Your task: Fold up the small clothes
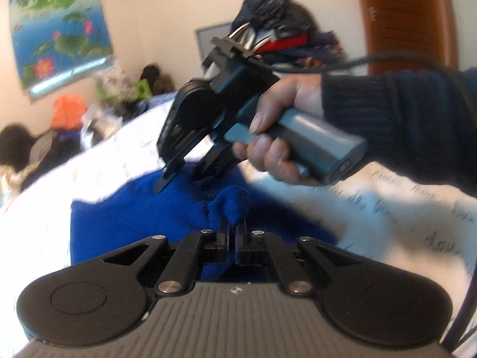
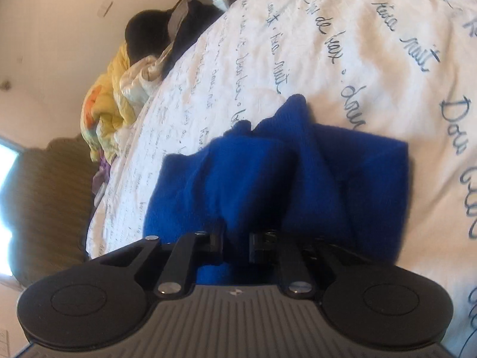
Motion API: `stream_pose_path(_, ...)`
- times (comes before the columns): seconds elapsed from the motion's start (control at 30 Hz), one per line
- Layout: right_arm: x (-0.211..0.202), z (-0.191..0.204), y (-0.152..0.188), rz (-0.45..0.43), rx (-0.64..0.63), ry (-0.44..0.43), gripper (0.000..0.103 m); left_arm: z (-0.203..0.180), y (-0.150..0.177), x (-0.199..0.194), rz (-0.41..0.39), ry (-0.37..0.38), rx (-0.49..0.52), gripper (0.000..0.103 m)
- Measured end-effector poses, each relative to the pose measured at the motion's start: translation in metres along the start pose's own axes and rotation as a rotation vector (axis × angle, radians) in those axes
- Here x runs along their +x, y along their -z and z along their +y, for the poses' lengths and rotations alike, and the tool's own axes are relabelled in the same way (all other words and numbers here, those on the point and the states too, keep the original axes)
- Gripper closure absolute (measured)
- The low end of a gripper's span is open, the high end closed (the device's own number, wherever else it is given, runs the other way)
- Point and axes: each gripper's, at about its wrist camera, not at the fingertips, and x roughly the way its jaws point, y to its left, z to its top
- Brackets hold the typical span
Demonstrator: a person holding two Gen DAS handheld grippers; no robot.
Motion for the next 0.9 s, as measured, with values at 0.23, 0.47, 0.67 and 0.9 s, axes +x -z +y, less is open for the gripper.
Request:
stream_pose_path(0.23, -0.061, -0.021, 0.017, -0.172, -0.073, 0.156, 0.091, -0.018, 0.012, 0.025, 0.065, 0.142, -0.03, 0.1)
stream_pose_path(0.47, -0.081, -0.044, 0.033, -0.298, 0.062, 0.104, 0.036, 0.023, 0.022, 0.004, 0.018, 0.151, -0.106, 0.044)
stream_pose_path(0.67, -0.079, -0.062, 0.023, -0.262, 0.095, 0.093, 0.018, 0.108, 0.03, 0.009, -0.018, 0.052, -0.281, 0.005)
stream_pose_path(0.9, -0.049, -0.046, 0.012, -0.216, 0.073, 0.09, 0.041, 0.229, 0.029, 0.126, 0.189, 0.098, -0.815, 0.04)
